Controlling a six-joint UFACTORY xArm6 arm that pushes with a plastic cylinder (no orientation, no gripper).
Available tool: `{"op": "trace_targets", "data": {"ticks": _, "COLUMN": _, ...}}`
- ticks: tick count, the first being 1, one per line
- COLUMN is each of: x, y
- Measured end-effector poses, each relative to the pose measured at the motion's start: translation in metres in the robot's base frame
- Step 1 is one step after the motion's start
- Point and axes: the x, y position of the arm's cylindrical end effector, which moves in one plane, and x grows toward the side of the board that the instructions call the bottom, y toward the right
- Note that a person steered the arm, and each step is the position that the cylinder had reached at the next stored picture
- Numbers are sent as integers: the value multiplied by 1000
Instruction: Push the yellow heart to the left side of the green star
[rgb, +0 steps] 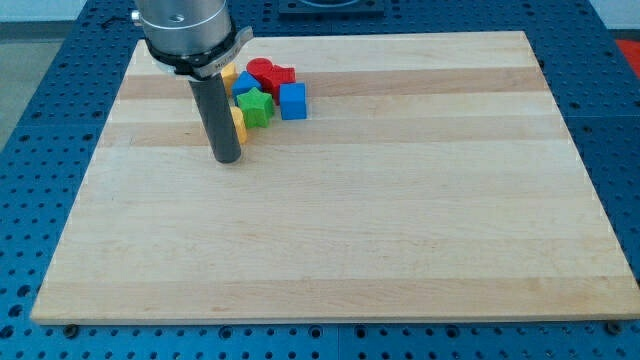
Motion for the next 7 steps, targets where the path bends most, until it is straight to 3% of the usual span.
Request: {"op": "trace_targets", "data": {"ticks": 7, "x": -49, "y": -2}}
